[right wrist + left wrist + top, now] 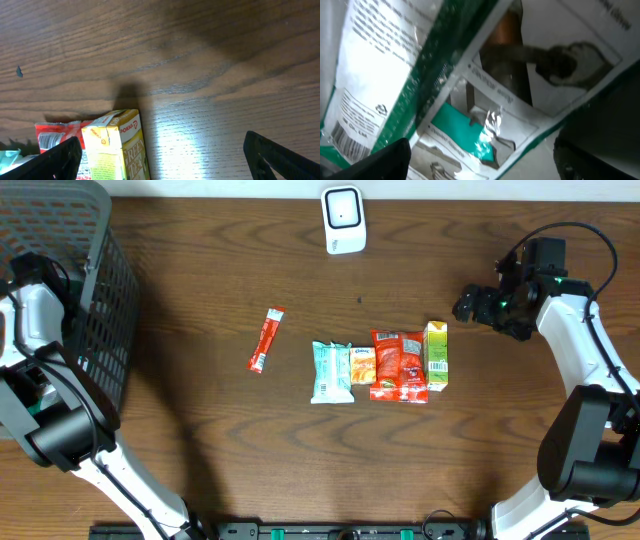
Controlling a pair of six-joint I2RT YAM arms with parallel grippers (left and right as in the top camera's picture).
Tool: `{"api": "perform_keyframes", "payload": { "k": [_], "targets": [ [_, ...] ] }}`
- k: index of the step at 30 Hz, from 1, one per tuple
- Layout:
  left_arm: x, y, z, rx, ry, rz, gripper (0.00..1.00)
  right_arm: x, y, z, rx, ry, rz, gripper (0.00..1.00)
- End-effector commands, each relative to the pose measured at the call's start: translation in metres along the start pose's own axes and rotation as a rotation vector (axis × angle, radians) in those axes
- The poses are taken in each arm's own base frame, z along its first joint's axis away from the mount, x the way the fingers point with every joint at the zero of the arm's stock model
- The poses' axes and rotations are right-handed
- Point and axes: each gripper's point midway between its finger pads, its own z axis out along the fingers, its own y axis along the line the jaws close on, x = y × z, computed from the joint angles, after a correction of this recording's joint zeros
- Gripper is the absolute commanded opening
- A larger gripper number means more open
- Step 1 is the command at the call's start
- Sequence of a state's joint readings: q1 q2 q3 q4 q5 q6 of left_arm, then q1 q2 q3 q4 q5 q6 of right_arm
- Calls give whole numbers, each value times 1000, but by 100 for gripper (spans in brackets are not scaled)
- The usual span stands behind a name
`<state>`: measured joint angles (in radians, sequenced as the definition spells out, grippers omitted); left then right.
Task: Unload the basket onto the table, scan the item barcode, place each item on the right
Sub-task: 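Move the left gripper into the basket and grasp the green 3M gloves pack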
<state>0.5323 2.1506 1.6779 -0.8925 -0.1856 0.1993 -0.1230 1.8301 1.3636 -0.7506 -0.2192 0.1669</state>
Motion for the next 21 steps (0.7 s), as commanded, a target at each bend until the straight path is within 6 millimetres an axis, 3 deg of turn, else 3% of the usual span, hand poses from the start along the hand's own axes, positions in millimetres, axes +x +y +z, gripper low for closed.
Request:
{"api": "perform_keyframes", "payload": {
  "k": [1,10,14,21],
  "targets": [
    [12,7,18,-10,44,-9,87,-2,0,-9,2,-21,-10,99],
    [15,44,26,-26,31,-239,60,-2,0,-9,2,-21,-10,99],
    [13,45,28,-11,23,-281,56,-2,0,-9,2,-21,-10,99],
    [12,45,28,-12,15,-281,31,-2,0,-9,2,-21,-10,99]
  ]
}}
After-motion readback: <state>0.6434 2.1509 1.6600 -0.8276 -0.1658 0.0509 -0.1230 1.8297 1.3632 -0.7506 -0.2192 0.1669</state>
